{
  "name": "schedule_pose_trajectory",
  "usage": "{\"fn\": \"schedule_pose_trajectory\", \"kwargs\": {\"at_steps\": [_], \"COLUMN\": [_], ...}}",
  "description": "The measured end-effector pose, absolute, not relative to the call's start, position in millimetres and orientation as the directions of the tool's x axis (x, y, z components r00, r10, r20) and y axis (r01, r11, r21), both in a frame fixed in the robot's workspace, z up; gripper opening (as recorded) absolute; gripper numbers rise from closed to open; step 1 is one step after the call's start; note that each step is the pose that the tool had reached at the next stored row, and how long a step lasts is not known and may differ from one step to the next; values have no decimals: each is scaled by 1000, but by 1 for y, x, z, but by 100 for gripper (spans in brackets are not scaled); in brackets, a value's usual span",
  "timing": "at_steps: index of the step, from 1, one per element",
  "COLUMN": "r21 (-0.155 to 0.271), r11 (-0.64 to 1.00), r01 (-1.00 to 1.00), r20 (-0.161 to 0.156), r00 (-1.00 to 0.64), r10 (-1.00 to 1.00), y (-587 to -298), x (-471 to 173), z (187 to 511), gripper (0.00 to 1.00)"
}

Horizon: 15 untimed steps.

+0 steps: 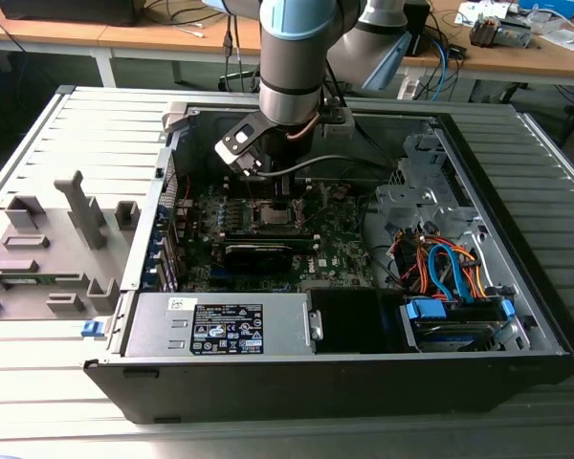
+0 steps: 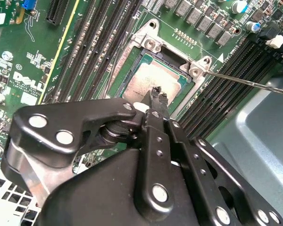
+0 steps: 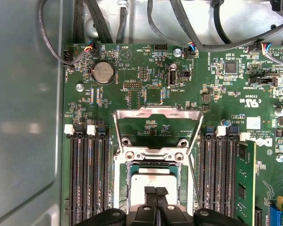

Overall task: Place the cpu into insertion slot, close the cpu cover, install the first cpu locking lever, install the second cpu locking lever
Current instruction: 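Place the cpu into insertion slot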

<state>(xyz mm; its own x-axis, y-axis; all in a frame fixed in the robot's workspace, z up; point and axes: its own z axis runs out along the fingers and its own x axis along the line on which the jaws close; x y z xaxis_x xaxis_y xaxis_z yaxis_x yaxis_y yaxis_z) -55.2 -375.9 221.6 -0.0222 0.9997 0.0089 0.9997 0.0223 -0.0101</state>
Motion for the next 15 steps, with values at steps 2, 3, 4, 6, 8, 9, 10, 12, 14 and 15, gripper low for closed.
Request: {"fn": "schedule_pose_trajectory", "kwargs": {"at_steps": [2, 3, 4, 6, 8, 9, 10, 12, 14, 15], "r21": [-10, -10, -10, -10, -10, -10, -10, -10, -10, -10], "r11": [22, 22, 22, 22, 22, 22, 22, 22, 22, 22], "r01": [1000, 1000, 1000, 1000, 1000, 1000, 1000, 1000, 1000, 1000], "r20": [9, 9, 9, 9, 9, 9, 9, 9, 9, 9], "r00": [-22, -22, -22, -22, -22, -22, -22, -22, -22, -22], "r10": [1000, 1000, 1000, 1000, 1000, 1000, 1000, 1000, 1000, 1000], "y": [-376, -376, -376, -376, -376, -376, -376, -377, -377, -377], "x": [-55, -55, -55, -55, -55, -55, -55, -55, -55, -55], "z": [222, 222, 222, 222, 222, 222, 222, 222, 222, 222], "gripper": [11, 11, 11, 11, 11, 11, 11, 11, 11, 11]}}
